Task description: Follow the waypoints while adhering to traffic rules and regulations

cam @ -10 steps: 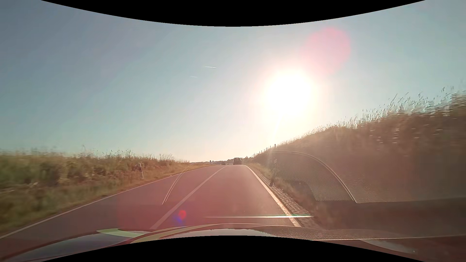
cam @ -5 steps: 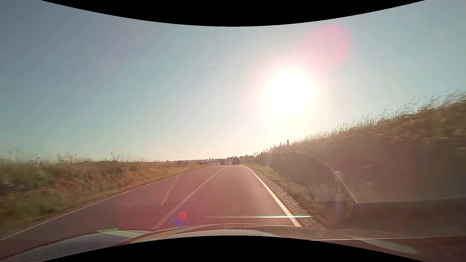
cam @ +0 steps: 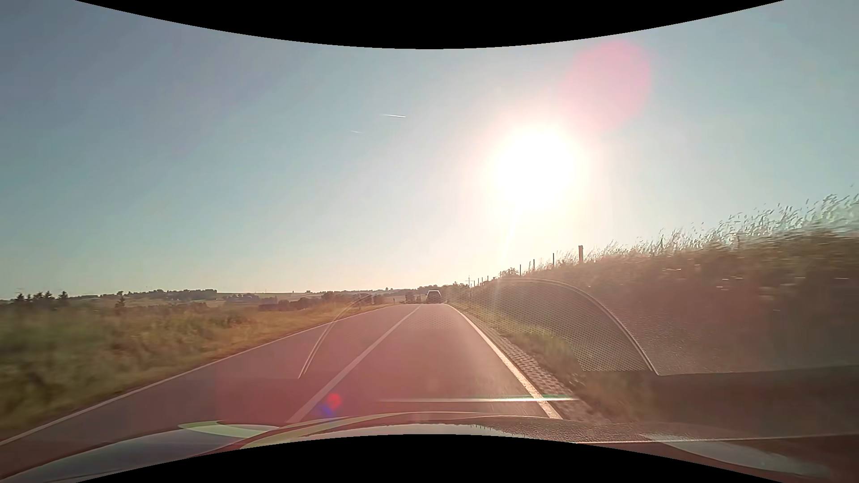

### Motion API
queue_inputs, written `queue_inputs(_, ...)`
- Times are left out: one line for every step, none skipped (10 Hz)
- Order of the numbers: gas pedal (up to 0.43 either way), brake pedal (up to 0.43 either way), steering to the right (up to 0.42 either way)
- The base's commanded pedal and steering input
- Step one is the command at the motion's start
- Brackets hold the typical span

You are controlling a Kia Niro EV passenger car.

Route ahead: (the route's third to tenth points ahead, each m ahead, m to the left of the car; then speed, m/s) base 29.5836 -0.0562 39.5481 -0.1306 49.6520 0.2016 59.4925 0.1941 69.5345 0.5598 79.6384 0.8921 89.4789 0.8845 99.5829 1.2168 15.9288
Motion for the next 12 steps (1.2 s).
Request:
queue_inputs(0.319,0.0,0.0)
queue_inputs(0.319,0.0,0.0)
queue_inputs(0.319,0.0,0.0)
queue_inputs(0.319,0.0,0.001)
queue_inputs(0.319,0.0,0.001)
queue_inputs(0.319,0.0,0.001)
queue_inputs(0.319,0.0,0.0)
queue_inputs(0.319,0.0,-0.004)
queue_inputs(0.319,0.0,-0.004)
queue_inputs(0.319,0.0,-0.004)
queue_inputs(0.319,0.0,-0.004)
queue_inputs(0.319,0.0,-0.004)
